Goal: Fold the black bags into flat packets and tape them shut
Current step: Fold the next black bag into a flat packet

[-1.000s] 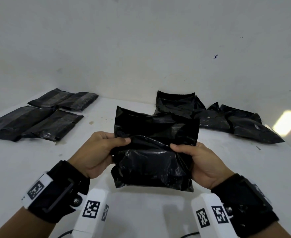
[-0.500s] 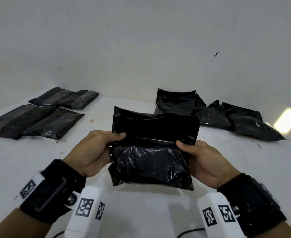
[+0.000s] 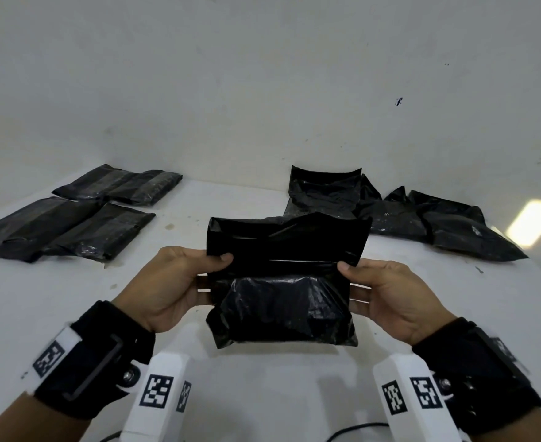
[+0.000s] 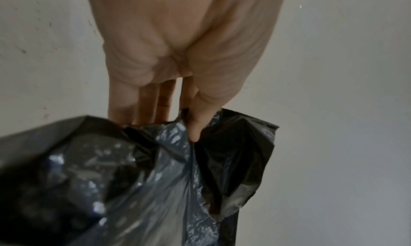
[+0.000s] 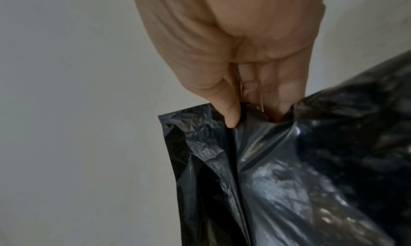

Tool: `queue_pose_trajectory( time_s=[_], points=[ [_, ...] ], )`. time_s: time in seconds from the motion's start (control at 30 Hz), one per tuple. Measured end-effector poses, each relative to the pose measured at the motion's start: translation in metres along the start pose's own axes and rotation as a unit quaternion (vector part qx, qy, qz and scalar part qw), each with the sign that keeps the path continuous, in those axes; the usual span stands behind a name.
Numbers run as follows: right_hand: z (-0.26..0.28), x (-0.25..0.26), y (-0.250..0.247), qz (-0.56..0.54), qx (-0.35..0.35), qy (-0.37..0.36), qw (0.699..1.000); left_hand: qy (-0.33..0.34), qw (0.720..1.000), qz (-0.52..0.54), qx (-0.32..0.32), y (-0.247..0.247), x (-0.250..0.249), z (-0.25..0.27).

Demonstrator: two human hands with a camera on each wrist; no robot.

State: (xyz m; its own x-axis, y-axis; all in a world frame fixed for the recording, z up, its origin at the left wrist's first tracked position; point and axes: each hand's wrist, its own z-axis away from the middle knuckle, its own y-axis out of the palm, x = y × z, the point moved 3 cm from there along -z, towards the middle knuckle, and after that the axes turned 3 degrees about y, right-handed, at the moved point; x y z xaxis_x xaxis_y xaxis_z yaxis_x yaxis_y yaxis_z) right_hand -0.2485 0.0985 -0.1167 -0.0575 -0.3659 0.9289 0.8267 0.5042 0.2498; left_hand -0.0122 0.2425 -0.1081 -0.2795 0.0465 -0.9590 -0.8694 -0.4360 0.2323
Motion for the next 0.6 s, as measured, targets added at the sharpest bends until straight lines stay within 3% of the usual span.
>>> queue_pose_trajectory(
  time_s=[0.3, 0.6],
  points=[
    [-0.002, -0.005, -0.003, 0.036, -0.001, -0.016, 0.999, 0.034, 0.998, 0.028, -0.033, -0.010, 0.003, -0.008],
    [-0.002, -0.012, -0.007, 0.061, 0.038, -0.072, 0.995, 0.080, 0.996, -0.036, 0.019, -0.023, 0.005, -0.006]
  ],
)
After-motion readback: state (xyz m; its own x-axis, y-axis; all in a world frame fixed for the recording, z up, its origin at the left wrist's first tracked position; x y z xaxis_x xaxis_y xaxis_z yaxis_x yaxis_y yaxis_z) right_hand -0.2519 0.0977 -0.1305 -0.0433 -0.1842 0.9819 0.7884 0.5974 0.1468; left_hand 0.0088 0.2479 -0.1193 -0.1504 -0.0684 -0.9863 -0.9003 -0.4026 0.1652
